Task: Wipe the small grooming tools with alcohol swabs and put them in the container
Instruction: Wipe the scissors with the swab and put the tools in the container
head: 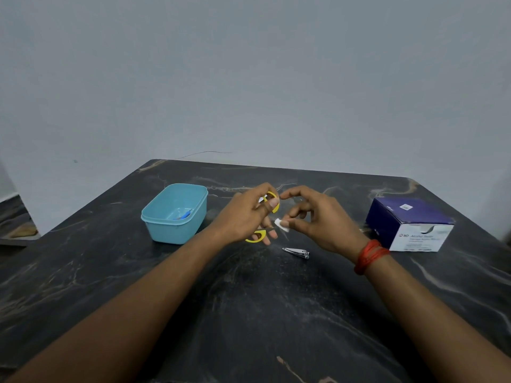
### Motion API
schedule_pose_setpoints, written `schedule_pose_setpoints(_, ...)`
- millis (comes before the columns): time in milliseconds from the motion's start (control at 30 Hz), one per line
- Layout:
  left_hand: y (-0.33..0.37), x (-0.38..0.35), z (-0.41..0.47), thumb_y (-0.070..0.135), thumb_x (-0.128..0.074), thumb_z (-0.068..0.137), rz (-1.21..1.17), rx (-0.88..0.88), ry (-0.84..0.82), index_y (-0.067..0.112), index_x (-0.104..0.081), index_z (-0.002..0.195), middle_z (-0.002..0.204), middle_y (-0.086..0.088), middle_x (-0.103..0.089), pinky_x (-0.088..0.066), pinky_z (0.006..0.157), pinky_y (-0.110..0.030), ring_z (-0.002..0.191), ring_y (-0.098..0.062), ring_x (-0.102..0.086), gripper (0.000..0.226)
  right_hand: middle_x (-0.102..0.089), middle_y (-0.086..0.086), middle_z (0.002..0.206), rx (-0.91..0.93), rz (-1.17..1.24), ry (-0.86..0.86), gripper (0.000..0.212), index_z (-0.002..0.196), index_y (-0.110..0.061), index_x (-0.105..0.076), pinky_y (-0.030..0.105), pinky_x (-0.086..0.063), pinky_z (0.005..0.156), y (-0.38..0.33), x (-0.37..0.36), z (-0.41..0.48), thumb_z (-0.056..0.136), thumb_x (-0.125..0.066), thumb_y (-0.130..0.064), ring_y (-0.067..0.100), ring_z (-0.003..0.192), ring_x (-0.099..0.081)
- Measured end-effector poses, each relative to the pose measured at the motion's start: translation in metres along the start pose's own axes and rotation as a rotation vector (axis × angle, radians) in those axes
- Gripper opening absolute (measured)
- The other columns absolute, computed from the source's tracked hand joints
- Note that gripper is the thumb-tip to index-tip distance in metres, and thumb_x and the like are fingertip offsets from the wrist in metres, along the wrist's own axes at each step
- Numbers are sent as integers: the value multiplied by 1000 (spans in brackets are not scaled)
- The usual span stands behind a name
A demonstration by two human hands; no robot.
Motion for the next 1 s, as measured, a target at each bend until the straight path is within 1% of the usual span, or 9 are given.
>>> schedule_pose_setpoints(133, -2, 6, 2, 37, -42, 105, -39, 9, 32, 23, -49, 102, 72, -14, -75, -53, 61, -41, 60, -33, -73, 16, -73, -12, 81, -8, 4, 9, 43, 119, -30, -56, 6, -40, 69, -2, 2, 1, 82, -79, -28, -1, 79, -65)
schedule_pose_setpoints(233, -3, 9, 2, 37, -42, 105, -53, 11, 44, 26, -48, 99, 72, -15, -75, -53, 59, -39, 60, -33, -73, 15, -74, -12, 81, -26, -26, 31, 43, 118, -32, -56, 8, -41, 69, 1, 12, 1, 82, -79, -28, -2, 80, -65)
schedule_pose_setpoints(333, -4, 4, 2, 36, -42, 105, -57, 5, 22, 23, -49, 102, 71, -15, -75, -52, 54, -33, 59, -33, -73, 15, -74, -12, 79, -25, -13, 17, 43, 118, -29, -58, 10, -41, 69, 1, 9, 0, 81, -80, -27, -1, 78, -65)
schedule_pose_setpoints(500, -5, 3, 4, 36, -44, 105, -57, -10, 30, 23, -50, 103, 71, -15, -75, -53, 55, -33, 61, -32, -74, 15, -73, -10, 82, -11, -5, 22, 40, 116, -31, -60, 8, -41, 68, 0, 2, 1, 81, -80, -29, 2, 79, -66)
schedule_pose_setpoints(633, -7, 10, 5, 36, -44, 105, -36, 5, 42, 21, -50, 103, 71, -14, -75, -54, 58, -38, 60, -31, -73, 16, -73, -12, 79, -49, -23, 36, 39, 115, -30, -60, 5, -41, 68, 3, 11, 0, 82, -80, -27, 1, 78, -65)
schedule_pose_setpoints(700, -7, 6, 3, 36, -43, 105, -45, 15, 21, 20, -49, 104, 71, -15, -75, -54, 57, -40, 59, -32, -73, 17, -73, -12, 78, -55, -20, 34, 38, 115, -28, -61, 6, -41, 67, 4, 12, -1, 82, -80, -26, 2, 77, -65)
schedule_pose_setpoints(867, -7, 2, 2, 37, -42, 105, -21, 16, -16, 18, -47, 106, 71, -15, -74, -57, 59, -54, 58, -34, -73, 19, -74, -12, 79, -57, -5, 29, 37, 114, -29, -61, 5, -40, 67, 2, 6, -1, 82, -79, -27, 0, 78, -65)
schedule_pose_setpoints(933, -8, 5, 3, 38, -44, 104, -45, 20, -10, 16, -48, 107, 71, -16, -75, -56, 58, -51, 59, -35, -72, 22, -74, -12, 78, -62, 0, 28, 35, 113, -27, -63, 7, -41, 67, 3, 6, -1, 82, -80, -26, 2, 76, -65)
schedule_pose_setpoints(1000, -7, 8, 4, 40, -48, 102, -129, 37, 16, 13, -50, 110, 74, -20, -74, -55, 58, -40, 61, -36, -73, 28, -75, -10, 77, -76, 37, 55, 33, 109, -24, -66, 9, -43, 65, 5, 9, 0, 80, -81, -24, 6, 72, -66)
Point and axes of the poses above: each hand's wrist, its own z-axis towards the middle knuckle, its own x-axis out of the back of the hand, y = z × x, the point moved 6 cm from there along z, towards the middle knuckle
